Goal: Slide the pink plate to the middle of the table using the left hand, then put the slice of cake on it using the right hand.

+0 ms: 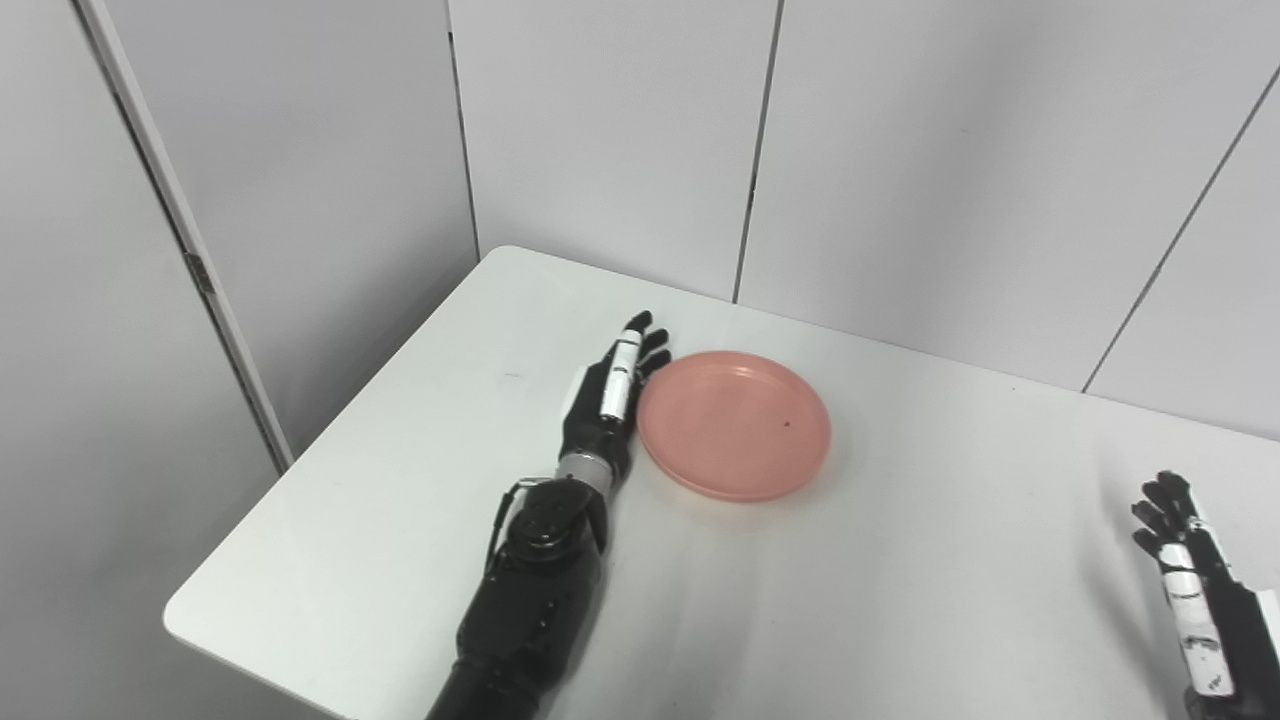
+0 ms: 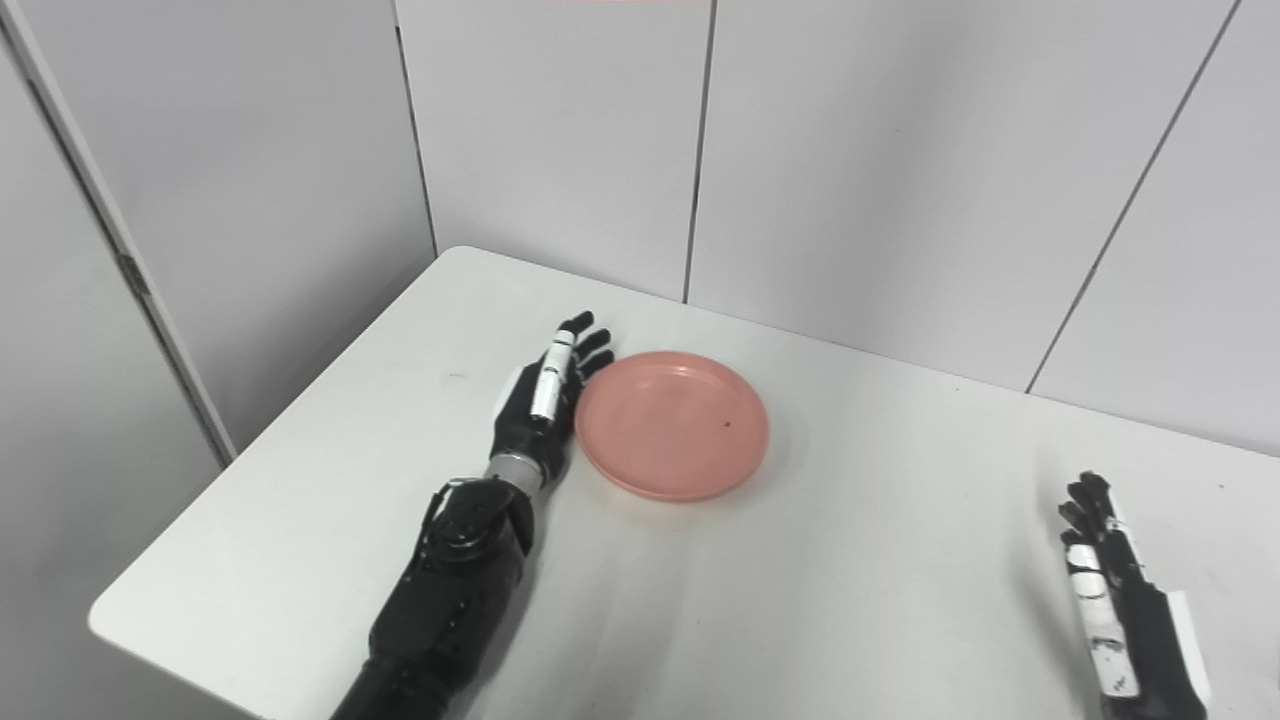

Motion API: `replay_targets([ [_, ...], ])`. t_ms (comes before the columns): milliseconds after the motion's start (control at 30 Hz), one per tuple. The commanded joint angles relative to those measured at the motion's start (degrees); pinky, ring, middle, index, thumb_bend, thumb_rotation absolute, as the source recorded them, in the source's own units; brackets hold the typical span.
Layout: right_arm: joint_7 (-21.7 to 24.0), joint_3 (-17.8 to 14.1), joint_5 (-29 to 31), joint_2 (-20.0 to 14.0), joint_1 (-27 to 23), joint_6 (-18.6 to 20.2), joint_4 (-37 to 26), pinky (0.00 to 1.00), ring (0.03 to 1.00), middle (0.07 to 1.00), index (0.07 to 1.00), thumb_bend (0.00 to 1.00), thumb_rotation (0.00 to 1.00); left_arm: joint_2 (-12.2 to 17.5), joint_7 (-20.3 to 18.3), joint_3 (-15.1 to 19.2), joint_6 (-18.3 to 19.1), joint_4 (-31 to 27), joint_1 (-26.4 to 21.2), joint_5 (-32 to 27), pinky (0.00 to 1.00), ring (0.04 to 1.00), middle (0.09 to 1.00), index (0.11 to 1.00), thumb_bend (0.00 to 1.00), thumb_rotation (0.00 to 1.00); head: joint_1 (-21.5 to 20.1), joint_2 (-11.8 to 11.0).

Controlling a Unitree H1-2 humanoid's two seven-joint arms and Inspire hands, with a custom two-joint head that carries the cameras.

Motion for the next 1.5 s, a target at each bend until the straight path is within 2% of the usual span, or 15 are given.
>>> replay_targets([
  [0, -0.94, 0.82, -0.41, 1.72, 2.72, 1.65, 0.06, 0.93, 0.927, 0.945, 0.952, 0.36, 1.0, -0.3, -1.52, -1.03, 1.7, -1.9, -0.18, 0.23, 0.88, 0.892, 0.896, 0.897, 0.41, 1.0, -0.29, 0.0],
  [167, -1.22, 1.45, -0.87, 2.71, 3.19, 4.35, -2.56, 0.96, 0.941, 0.955, 0.956, 0.34, 1.0, -1.19, -2.97, -3.11, 4.22, -4.95, 1.28, 0.8, 0.88, 0.892, 0.895, 0.891, 0.43, 1.0, -2.71, 0.59],
  [333, -1.83, 2.02, -2.36, 3.54, 3.82, 6.66, -5.67, 0.93, 0.938, 0.958, 0.961, 0.32, 1.0, -1.95, -4.41, -5.04, 6.06, -7.32, 2.56, 0.76, 0.88, 0.877, 0.884, 0.879, 0.42, 1.0, -4.62, 0.88],
  [500, -2.54, 2.75, -4.18, 4.11, 4.49, 7.98, -7.58, 0.93, 0.937, 0.959, 0.965, 0.31, 1.0, -2.94, -7.04, -5.88, 8.32, -10.28, 3.97, -1.87, 0.89, 0.886, 0.891, 0.891, 0.4, 1.0, -7.63, 1.45],
  [733, -3.98, 3.75, -6.85, 5.61, 4.66, 9.5, -8.99, 0.9, 0.925, 0.949, 0.957, 0.29, 1.0, -3.36, -10.47, -8.41, 11.51, -14.48, 6.64, -2.51, 0.91, 0.91, 0.915, 0.906, 0.4, 1.0, -12.13, 1.91],
  [967, -4.78, 4.39, -8.68, 6.57, 4.75, 10.35, -9.41, 0.9, 0.928, 0.954, 0.963, 0.33, 1.0, -3.52, -12.41, -10.03, 14.93, -17.19, 8.84, -3.69, 0.94, 0.932, 0.934, 0.928, 0.38, 1.0, -15.06, 2.26],
  [1167, -5.59, 4.78, -9.01, 7.68, 4.84, 11.13, -10.04, 0.91, 0.93, 0.953, 0.96, 0.29, 1.0, -3.05, -13.87, -10.79, 15.32, -17.65, 9.89, -4.01, 0.96, 0.949, 0.947, 0.944, 0.37, 1.0, -17.29, 2.65],
  [1467, -6.39, 5.05, -9.71, 8.76, 4.77, 12.47, -10.45, 0.91, 0.934, 0.959, 0.962, 0.28, 1.0, -2.18, -14.01, -9.94, 14.93, -16.74, 10.17, -3.87, 0.95, 0.933, 0.931, 0.937, 0.37, 1.0, -19.83, 3.17],
])
